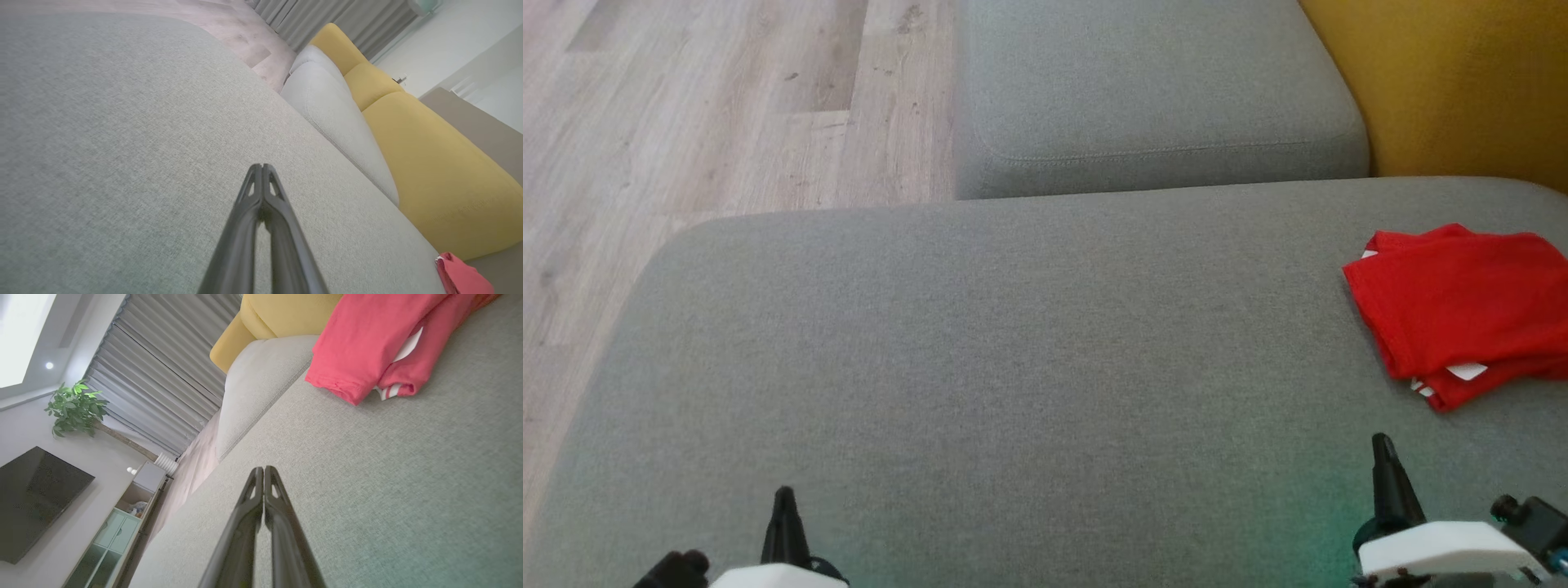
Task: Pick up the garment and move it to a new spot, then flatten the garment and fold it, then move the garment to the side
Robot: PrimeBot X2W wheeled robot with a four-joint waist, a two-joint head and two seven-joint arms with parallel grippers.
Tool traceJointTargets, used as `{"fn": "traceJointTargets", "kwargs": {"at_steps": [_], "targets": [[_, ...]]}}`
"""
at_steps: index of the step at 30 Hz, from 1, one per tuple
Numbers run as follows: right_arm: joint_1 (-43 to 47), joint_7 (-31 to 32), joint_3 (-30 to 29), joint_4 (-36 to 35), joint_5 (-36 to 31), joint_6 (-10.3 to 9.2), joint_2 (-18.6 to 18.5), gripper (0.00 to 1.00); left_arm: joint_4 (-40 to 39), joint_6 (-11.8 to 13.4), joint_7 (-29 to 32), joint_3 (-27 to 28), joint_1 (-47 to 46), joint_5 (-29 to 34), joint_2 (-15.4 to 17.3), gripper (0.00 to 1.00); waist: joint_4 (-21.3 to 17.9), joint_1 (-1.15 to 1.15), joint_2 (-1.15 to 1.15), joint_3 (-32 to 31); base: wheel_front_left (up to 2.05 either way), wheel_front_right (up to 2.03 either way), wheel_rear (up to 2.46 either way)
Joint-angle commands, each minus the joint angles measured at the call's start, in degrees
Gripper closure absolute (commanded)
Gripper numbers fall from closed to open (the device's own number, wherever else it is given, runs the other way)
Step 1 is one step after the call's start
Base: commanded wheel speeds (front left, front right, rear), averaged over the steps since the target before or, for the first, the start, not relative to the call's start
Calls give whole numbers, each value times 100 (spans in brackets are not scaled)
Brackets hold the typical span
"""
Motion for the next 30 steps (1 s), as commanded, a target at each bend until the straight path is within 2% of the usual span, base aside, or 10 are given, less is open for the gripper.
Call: {"fn": "traceJointTargets", "kwargs": {"at_steps": [1,30], "targets": [[-343,36,-4,-212,154,20,-37,100,-213,-66,38,181,-384,-145,2,100,-1,0,0,13,0,0,0],[-721,499,-320,-298,1980,29,-25,100,-273,-448,502,657,-732,-1963,-4,100,-20,0,0,301,0,0,0]]}}
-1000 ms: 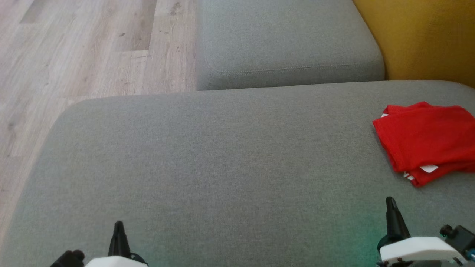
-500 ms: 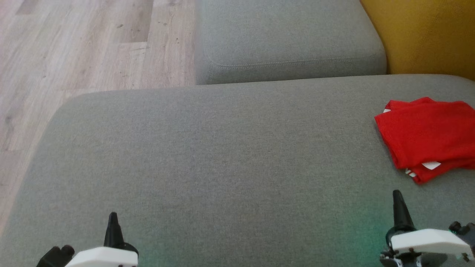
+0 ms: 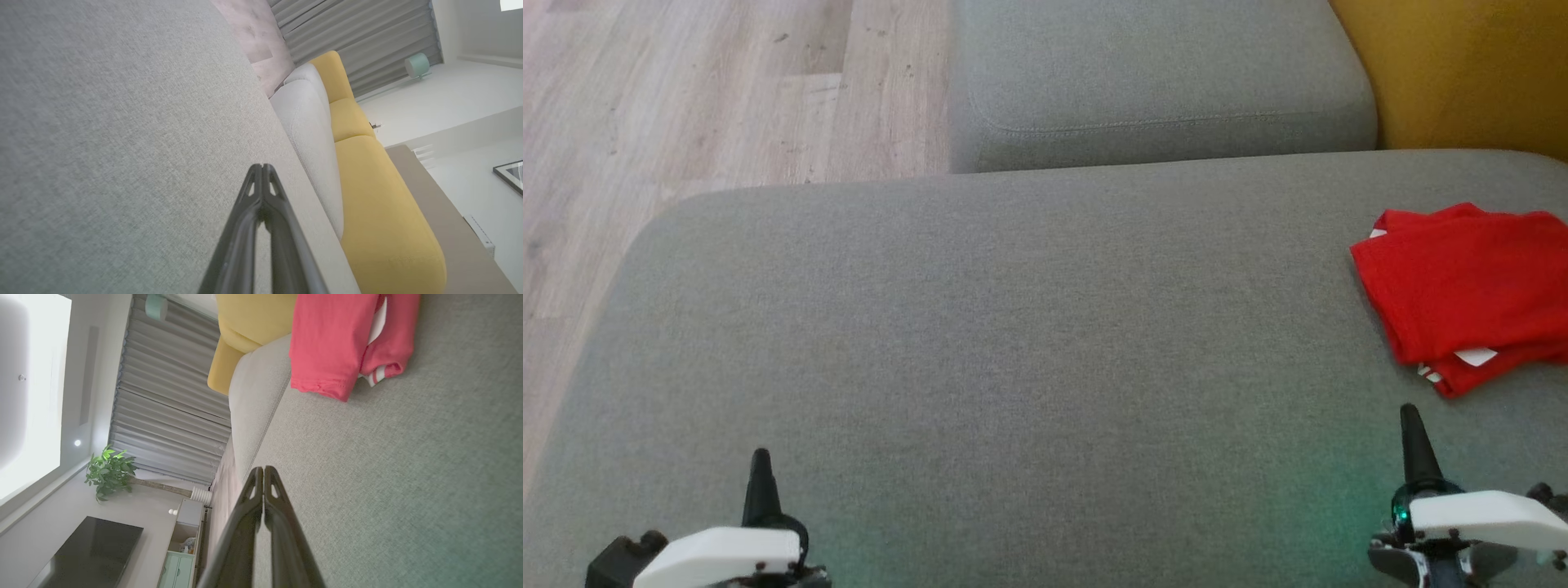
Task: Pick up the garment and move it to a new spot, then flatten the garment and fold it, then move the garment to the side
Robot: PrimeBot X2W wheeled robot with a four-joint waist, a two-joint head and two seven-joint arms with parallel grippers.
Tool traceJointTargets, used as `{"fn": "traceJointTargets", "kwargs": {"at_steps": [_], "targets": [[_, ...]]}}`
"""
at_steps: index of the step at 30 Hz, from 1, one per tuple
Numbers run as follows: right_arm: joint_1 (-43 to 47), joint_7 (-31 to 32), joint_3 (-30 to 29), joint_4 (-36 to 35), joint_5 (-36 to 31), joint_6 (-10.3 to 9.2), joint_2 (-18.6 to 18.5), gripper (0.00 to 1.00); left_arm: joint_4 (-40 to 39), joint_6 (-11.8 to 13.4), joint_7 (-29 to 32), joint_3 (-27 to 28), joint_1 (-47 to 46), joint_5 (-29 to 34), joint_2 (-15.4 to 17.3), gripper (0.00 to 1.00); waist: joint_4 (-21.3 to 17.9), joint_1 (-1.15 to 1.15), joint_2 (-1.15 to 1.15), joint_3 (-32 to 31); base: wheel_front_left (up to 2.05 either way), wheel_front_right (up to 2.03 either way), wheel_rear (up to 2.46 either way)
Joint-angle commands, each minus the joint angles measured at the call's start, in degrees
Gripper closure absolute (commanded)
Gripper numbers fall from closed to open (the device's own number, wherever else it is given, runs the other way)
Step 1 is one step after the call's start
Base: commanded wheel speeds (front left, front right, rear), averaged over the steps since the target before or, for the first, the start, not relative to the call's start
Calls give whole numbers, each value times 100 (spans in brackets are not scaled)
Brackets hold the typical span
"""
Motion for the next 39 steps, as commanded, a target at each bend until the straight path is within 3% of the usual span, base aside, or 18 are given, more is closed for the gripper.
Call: {"fn": "traceJointTargets", "kwargs": {"at_steps": [1,35,39], "targets": [[-408,60,35,-230,166,29,-35,100,-196,-59,27,218,-355,-148,3,100,-1,0,0,13,0,0,0],[-880,639,-360,-337,2448,40,-21,100,-272,-536,606,812,-790,-2421,-5,100,-25,0,0,373,0,0,0],[-883,642,-362,-338,2463,40,-20,100,-272,-539,609,816,-793,-2435,-5,100,-25,0,0,375,0,0,0]]}}
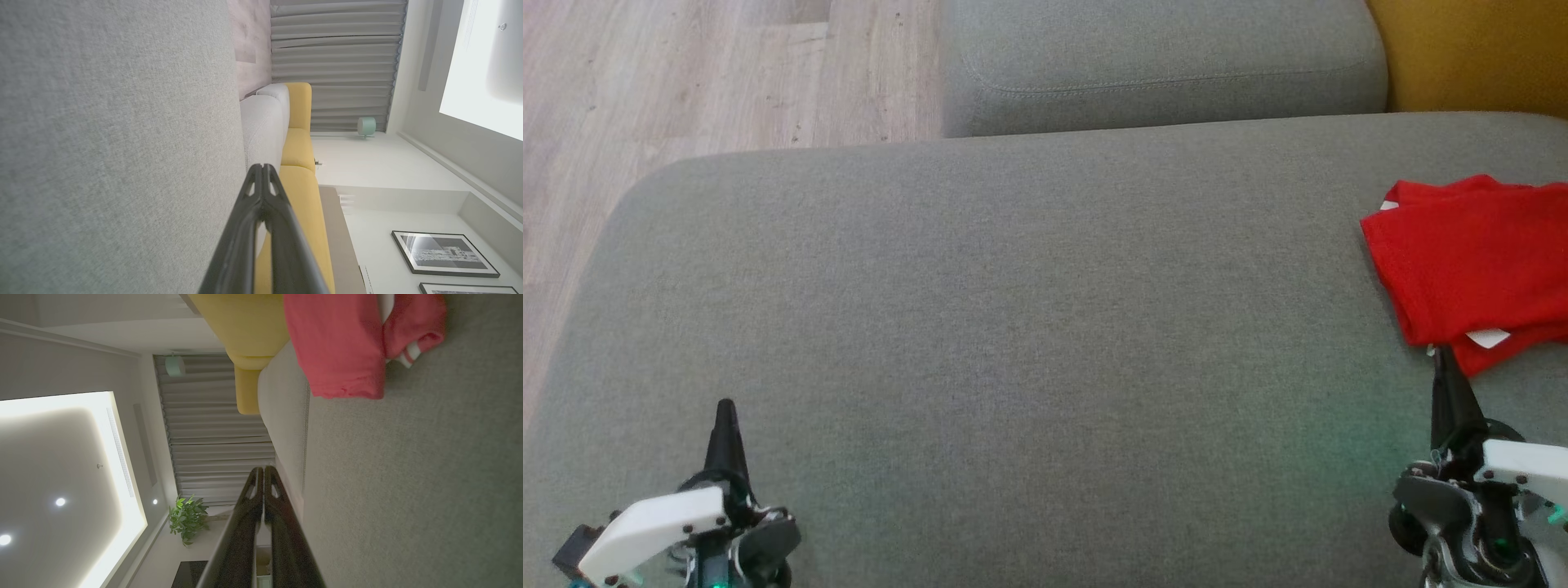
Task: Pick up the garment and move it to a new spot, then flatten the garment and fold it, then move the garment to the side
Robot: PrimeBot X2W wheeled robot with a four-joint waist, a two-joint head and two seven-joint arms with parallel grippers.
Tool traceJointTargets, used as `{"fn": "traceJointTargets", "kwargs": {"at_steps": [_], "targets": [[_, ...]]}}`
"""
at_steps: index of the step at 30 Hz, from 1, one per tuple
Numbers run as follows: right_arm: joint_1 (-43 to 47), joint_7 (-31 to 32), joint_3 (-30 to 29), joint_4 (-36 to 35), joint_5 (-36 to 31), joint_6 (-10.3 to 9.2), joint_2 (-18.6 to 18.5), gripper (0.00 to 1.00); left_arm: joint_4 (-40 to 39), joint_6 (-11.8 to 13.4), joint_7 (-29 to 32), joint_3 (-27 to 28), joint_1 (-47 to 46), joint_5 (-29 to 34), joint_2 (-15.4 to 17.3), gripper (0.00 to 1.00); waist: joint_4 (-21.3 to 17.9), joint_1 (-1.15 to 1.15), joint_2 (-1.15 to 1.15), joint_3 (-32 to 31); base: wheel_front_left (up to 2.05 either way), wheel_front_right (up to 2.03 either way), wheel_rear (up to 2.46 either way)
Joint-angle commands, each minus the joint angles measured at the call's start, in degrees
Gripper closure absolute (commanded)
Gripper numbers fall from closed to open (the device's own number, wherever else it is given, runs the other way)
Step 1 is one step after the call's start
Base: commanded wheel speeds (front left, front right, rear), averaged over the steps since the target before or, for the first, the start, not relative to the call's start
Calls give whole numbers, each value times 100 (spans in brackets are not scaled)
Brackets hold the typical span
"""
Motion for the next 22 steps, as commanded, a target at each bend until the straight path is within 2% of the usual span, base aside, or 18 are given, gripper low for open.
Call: {"fn": "traceJointTargets", "kwargs": {"at_steps": [1,22], "targets": [[-277,38,112,-215,36,40,-29,100,-205,-37,20,241,-286,-29,21,100,0,0,0,-1,0,0,0],[-276,36,115,-215,38,40,-29,100,-206,-37,20,241,-285,-29,21,100,0,0,0,-1,0,0,0]]}}
